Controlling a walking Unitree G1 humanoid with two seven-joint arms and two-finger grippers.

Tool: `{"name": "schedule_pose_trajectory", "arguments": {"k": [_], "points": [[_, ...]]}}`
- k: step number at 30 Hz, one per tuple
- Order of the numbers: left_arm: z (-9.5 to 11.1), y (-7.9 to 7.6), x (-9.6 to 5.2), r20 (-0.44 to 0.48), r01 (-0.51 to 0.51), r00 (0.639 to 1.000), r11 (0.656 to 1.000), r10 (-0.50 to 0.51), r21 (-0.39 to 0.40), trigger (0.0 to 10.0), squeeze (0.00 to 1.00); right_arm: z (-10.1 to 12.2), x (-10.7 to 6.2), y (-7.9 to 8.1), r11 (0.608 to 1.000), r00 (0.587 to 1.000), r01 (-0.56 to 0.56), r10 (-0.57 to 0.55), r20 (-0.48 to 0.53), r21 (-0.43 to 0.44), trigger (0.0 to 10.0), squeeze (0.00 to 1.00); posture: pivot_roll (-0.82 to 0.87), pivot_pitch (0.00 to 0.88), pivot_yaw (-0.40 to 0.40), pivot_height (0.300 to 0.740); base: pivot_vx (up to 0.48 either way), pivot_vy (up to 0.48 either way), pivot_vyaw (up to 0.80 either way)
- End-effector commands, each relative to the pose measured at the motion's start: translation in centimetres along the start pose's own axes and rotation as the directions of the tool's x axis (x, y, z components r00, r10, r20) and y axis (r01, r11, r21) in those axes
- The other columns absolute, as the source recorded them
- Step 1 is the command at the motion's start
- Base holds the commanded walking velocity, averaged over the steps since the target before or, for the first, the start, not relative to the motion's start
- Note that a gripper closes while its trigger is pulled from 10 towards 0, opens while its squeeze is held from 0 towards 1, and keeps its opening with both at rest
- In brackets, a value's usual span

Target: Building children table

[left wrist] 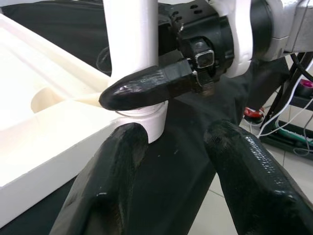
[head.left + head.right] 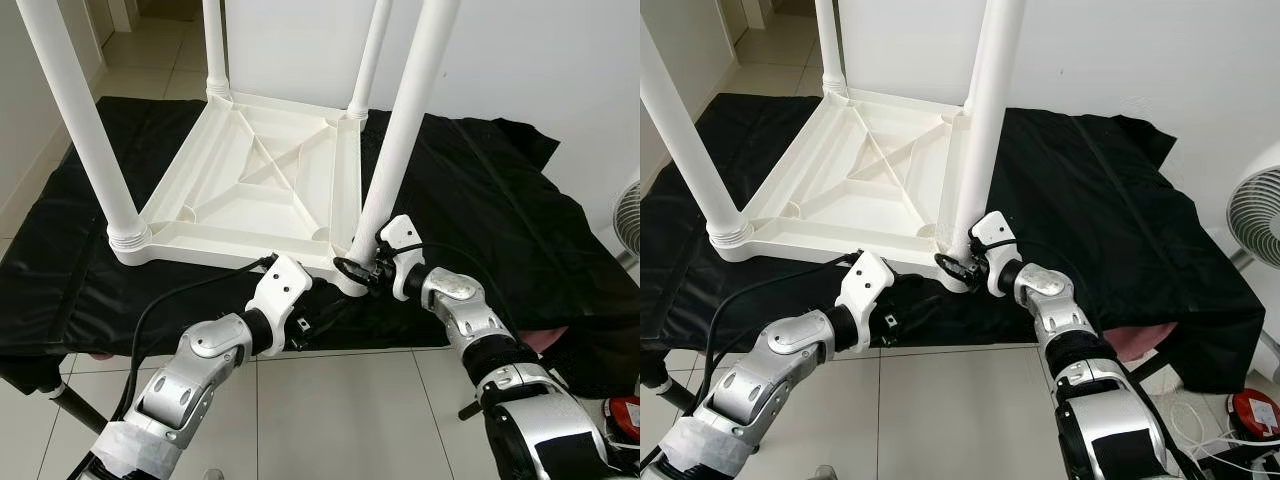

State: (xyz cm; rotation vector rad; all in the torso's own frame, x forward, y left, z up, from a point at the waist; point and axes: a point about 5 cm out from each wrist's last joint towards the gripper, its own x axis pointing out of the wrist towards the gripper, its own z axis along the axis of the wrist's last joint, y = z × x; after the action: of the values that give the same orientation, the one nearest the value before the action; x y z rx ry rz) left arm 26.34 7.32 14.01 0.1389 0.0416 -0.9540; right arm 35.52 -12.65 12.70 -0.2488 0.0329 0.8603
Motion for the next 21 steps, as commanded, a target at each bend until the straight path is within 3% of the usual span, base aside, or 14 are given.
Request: {"name": "schedule_pose_trajectory", "arguments": {"k": [1,4,5,13,21], "points": [[0.0,-0.3,0.1,-0.001,0.041,0.999,0.999,-0.041,-0.006,10.0,0.0,-1.1,-0.4,0.1,1.0,0.999,-0.019,0.02,-0.046,0.019,0.0,0.0,0.06,0.0,-0.069,0.74,0.0,0.0,0.0],[0.0,-0.4,0.1,0.0,0.042,0.999,0.999,-0.042,-0.007,10.0,0.0,-1.2,-0.5,0.1,0.999,0.999,-0.019,0.02,-0.042,0.026,0.0,0.0,0.06,0.0,-0.069,0.74,0.0,0.0,0.0],[0.0,-0.4,0.1,0.0,0.044,0.999,0.999,-0.044,-0.007,10.0,0.0,-1.3,-0.6,0.1,1.0,0.999,-0.01,0.011,-0.034,0.028,10.0,0.0,0.06,0.0,-0.069,0.74,0.0,0.0,0.0],[-0.1,-0.5,0.1,0.002,0.046,0.999,0.999,-0.046,-0.013,10.0,0.0,-1.3,-0.6,0.0,0.987,0.991,0.131,-0.133,0.013,0.095,10.0,0.0,0.05,0.0,-0.072,0.74,0.0,0.0,0.0],[-0.2,-0.6,0.1,0.0,0.047,0.999,0.999,-0.047,-0.016,10.0,0.0,-0.9,0.1,2.1,0.944,0.956,0.271,-0.287,0.065,0.186,10.0,0.0,0.04,0.0,-0.073,0.74,0.0,0.0,0.0]]}}
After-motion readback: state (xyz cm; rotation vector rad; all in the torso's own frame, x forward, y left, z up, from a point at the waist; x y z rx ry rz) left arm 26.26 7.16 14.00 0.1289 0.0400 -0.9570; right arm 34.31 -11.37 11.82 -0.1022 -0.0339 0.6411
